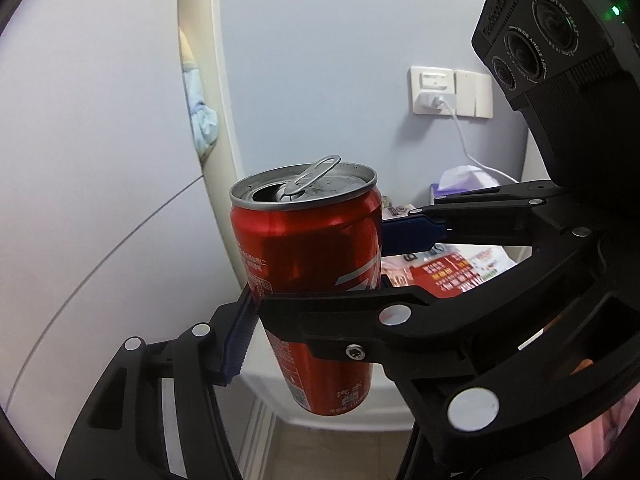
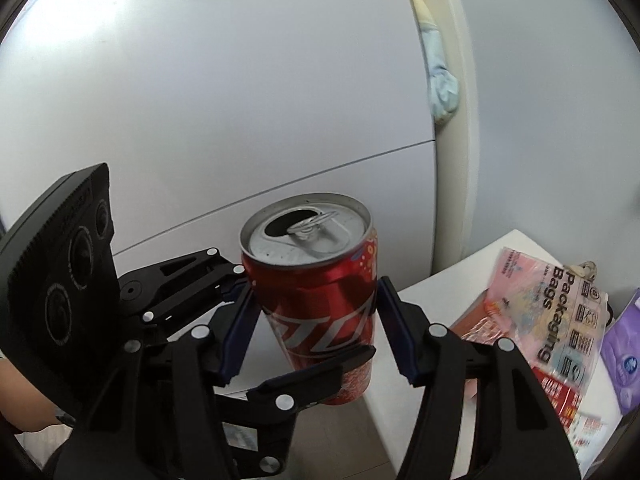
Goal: Collect trash
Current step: 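Lift the red can with the right gripper and carry it over the trash bin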
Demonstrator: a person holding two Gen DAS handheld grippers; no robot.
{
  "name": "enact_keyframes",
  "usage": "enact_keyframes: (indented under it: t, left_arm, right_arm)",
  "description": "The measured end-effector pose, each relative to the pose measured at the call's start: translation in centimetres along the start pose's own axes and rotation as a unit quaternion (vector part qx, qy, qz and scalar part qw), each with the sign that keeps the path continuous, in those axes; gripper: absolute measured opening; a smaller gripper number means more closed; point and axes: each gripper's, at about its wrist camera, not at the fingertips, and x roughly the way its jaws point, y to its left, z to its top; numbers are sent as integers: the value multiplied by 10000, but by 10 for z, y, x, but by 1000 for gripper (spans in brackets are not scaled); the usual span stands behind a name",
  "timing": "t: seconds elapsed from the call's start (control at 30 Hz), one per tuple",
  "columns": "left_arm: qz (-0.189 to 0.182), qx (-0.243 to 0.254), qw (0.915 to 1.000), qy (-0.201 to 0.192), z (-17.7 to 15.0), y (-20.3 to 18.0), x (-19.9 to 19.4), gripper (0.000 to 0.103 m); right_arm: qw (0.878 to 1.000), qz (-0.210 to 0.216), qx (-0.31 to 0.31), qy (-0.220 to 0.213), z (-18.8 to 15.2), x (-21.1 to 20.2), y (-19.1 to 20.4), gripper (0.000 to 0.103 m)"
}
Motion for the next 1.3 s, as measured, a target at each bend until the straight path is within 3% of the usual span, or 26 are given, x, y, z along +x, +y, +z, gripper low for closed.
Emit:
enact_keyframes:
  t: [0.4, 0.7, 0.97, 1.3]
  left_arm:
    - [434, -124, 9988, 191, -33, -8, -118, 56]
    - [646, -443, 9964, 328, -75, -8, -179, 56]
    - [709, -701, 9932, 599, -122, -13, -197, 56]
    - [763, -1037, 9862, 1045, -179, -5, -173, 56]
  right_arm:
    - [9983, 523, -241, 38, -23, -37, 111, 57]
    - [9957, 749, -486, 245, -54, -44, 174, 57]
    - [9928, 903, -551, 568, -92, -32, 202, 57]
    - [9831, 1196, -719, 1186, -129, 18, 202, 57]
